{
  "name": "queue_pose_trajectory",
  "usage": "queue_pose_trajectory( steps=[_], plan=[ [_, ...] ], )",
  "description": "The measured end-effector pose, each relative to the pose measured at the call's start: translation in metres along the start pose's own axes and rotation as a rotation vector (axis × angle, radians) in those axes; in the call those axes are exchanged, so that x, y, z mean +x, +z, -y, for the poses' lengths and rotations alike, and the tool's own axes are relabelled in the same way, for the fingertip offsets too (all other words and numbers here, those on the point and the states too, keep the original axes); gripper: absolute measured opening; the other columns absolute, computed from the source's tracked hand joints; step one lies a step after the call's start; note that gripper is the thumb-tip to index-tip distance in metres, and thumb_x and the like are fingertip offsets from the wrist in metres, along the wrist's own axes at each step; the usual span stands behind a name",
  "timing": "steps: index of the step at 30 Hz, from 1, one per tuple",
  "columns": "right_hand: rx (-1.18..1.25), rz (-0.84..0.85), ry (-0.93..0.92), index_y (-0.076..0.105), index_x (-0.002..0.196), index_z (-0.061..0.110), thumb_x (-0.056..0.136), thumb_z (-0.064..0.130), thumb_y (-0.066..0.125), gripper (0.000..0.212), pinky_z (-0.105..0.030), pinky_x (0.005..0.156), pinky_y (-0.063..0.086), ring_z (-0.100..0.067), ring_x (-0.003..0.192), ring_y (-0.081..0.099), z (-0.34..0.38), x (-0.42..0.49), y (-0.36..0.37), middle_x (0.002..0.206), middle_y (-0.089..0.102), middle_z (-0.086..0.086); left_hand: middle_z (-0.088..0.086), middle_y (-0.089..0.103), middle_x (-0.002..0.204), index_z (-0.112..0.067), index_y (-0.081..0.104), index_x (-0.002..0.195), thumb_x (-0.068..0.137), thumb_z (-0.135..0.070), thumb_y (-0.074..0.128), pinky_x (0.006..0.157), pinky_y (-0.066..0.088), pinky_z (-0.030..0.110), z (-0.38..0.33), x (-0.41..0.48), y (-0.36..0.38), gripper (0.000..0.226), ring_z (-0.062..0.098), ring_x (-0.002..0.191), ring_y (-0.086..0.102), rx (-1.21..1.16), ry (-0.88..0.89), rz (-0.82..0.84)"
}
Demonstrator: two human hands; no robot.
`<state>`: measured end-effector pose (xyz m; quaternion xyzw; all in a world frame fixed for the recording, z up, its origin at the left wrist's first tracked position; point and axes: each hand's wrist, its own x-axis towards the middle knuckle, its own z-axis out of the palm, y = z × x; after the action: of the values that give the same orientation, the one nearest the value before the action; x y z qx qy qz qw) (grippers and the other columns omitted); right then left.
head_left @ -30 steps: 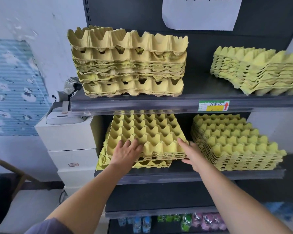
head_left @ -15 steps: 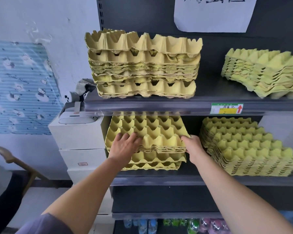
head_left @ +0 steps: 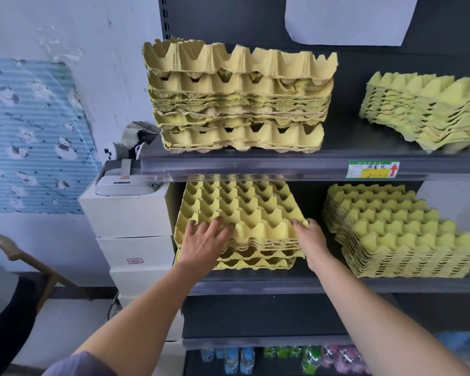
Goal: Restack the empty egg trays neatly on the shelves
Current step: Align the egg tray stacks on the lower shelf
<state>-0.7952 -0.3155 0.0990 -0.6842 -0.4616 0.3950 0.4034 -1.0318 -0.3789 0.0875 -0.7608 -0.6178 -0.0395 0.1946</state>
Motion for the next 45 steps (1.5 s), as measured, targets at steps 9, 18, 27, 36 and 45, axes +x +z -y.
queue_pose_trajectory(
  steps=[9,18,27,36,45],
  plan=[
    [-0.862,-0.246,-1.157,0.067,0.107,0.015,0.072,0.011,0.074,0.036,-0.043,0.082,0.054,-0.029,0.100,0.058,0.016,-0.069,0.028,0.112,0.060,-0.009,0.003,0.059,0.119,-0.023,0.043,0.127,0.055,-0.032,0.086,0.097,0.031,0.039,0.035,-0.017,-0.003,0.085,0.028,0.109,0.056,-0.122,0.025,-0.236],
    [-0.440,0.436,-0.339,0.058,0.114,-0.008,0.098,0.024,0.048,0.037,-0.042,0.085,0.054,-0.027,0.080,0.063,0.033,-0.107,0.078,0.096,0.067,-0.021,0.006,0.031,0.143,-0.036,-0.006,0.139,0.079,-0.023,0.070,0.082,0.047,0.037,0.054,-0.038,0.003,0.097,0.028,0.103,0.057,-0.212,-0.126,0.097],
    [0.707,0.314,0.481,0.045,0.131,0.008,0.088,0.018,0.067,0.049,-0.035,0.089,0.051,-0.029,0.110,0.052,0.045,-0.108,0.122,0.126,0.049,-0.019,0.006,0.034,0.129,-0.021,0.012,0.147,0.088,-0.006,0.048,0.077,0.048,0.039,0.053,-0.027,0.002,0.071,0.029,0.102,0.053,-0.325,-0.192,0.128],
    [0.795,0.154,0.559,0.049,0.115,0.014,0.075,0.043,0.076,0.057,-0.046,0.060,0.057,-0.039,0.091,0.060,0.080,-0.098,0.142,0.110,0.058,-0.016,0.002,0.044,0.129,-0.014,0.037,0.133,0.093,-0.032,0.051,0.078,0.048,0.037,0.061,-0.008,-0.031,0.045,0.027,0.104,0.055,-0.224,0.055,-0.007],
    [0.741,0.092,0.518,0.042,0.112,0.014,0.089,0.017,0.064,0.031,-0.065,0.077,0.051,-0.040,0.099,0.053,0.073,-0.090,0.125,0.106,0.049,-0.015,0.004,0.032,0.143,-0.016,0.029,0.143,0.091,0.001,0.040,0.084,0.042,0.035,0.077,-0.014,-0.024,0.057,0.029,0.113,0.049,-0.582,-0.246,-0.102]
  ],
)
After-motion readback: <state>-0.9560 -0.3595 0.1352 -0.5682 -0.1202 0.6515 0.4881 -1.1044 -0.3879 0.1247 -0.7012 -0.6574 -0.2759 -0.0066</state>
